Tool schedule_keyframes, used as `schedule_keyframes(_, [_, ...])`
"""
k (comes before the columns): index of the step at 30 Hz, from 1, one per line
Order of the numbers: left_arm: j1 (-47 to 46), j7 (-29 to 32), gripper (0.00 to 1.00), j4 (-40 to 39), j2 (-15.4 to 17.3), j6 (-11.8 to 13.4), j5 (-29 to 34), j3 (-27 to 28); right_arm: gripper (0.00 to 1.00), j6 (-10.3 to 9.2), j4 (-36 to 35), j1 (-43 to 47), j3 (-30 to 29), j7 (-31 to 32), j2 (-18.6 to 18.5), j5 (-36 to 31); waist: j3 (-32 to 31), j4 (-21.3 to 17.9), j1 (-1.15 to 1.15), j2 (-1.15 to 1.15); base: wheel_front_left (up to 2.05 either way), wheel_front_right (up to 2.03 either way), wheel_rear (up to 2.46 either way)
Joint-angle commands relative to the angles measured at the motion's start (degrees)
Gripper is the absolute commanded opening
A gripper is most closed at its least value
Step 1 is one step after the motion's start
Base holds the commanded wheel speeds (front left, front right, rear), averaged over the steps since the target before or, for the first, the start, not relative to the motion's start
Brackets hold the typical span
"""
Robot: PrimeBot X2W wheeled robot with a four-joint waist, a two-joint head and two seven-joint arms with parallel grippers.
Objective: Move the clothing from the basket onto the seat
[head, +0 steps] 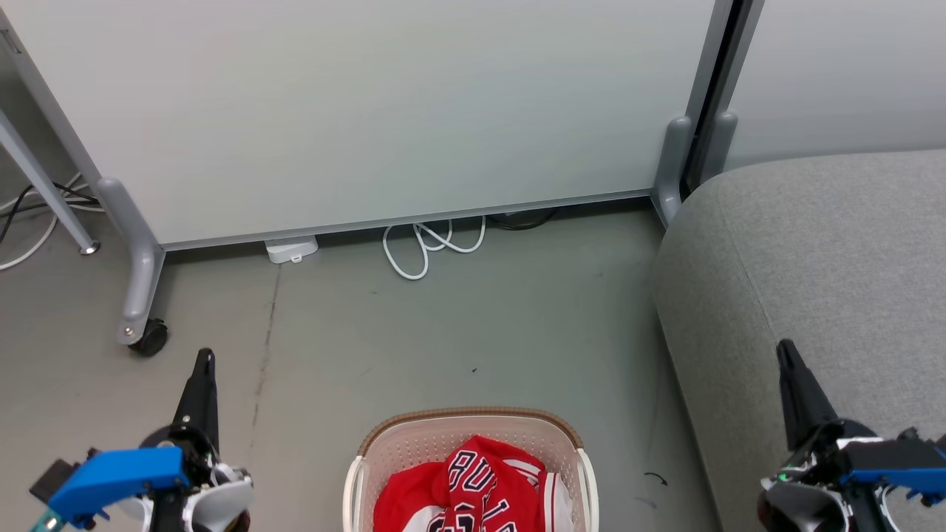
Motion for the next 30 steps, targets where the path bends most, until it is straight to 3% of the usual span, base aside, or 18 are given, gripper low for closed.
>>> schedule_keyframes(1, [0.1,0.0,1.00,0.1,0.0,0.0,0.0,0.0,1.00,0.00,0.1,0.1,0.0,0.0,0.0,0.0,0.0,0.0,0.00,0.00,0.00,0.00,0.00])
schedule_keyframes(12, [1.4,-2.6,1.00,0.1,-0.2,0.0,2.7,-1.0,1.00,-0.06,0.7,1.0,1.0,-2.7,0.2,-3.2,0.1,0.1,0.00,0.00,0.00,0.00,0.00])
schedule_keyframes(30, [0.9,-7.2,1.00,-3.3,-0.1,0.0,20.0,-3.1,1.00,-0.03,-3.1,0.7,2.8,-7.2,0.1,-18.1,0.2,0.4,0.00,0.00,0.00,0.00,0.00])
